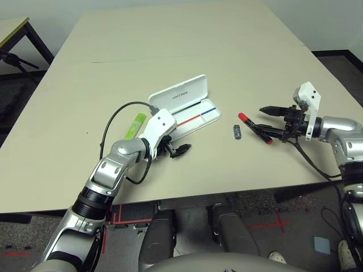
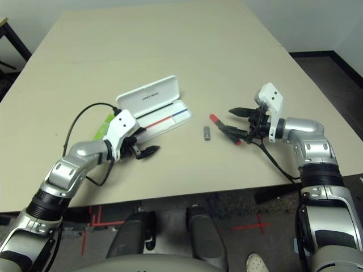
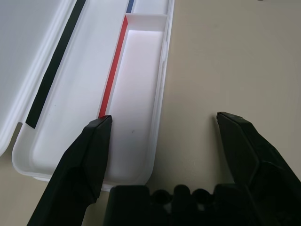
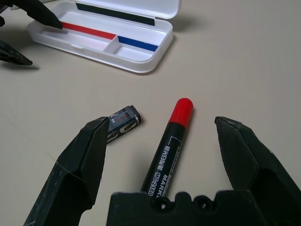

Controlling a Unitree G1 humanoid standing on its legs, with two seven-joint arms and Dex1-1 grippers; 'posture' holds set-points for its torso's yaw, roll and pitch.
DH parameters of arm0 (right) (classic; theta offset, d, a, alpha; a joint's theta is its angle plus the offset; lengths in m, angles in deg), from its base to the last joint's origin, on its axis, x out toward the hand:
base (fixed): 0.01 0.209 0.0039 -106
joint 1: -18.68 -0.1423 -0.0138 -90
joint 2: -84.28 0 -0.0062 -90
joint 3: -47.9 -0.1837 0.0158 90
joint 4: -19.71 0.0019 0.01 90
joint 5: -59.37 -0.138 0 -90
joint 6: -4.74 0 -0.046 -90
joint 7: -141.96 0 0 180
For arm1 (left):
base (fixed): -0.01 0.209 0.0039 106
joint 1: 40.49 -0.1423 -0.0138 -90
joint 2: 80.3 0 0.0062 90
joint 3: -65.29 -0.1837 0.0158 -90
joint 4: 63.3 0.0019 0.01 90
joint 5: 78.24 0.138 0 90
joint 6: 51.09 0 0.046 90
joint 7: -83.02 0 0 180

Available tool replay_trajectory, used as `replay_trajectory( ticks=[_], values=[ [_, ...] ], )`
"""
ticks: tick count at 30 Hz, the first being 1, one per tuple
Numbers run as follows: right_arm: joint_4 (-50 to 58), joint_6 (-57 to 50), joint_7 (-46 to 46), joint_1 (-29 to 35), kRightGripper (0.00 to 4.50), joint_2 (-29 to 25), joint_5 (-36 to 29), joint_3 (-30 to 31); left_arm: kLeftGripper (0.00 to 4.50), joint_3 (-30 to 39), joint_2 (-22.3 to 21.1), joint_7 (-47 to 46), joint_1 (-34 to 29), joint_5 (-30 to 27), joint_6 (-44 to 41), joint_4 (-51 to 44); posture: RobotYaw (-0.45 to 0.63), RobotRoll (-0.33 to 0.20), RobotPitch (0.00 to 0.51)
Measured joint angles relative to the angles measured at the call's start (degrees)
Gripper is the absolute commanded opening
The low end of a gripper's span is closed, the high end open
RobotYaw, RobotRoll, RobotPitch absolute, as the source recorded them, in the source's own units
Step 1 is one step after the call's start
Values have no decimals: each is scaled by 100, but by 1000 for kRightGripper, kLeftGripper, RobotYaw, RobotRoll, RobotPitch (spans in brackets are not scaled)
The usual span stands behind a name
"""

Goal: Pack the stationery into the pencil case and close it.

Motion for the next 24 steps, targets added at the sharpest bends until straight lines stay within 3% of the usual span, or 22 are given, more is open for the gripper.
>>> replay_trajectory(
  ticks=[4,11,18,24],
  values=[
    [0,28,47,7,4500,30,-3,-1,2817,-31,-4,30,7,33,1,7,-76,0,137],
    [11,59,115,7,4500,81,-9,-1,44,-59,-38,69,42,134,12,7,-76,0,137],
    [45,72,156,44,4500,127,-14,-1,18,-62,-92,217,52,172,53,-23,-74,0,135],
    [70,77,176,49,4500,163,-14,0,18,-67,-443,762,60,103,50,-212,-69,0,135]
  ],
)
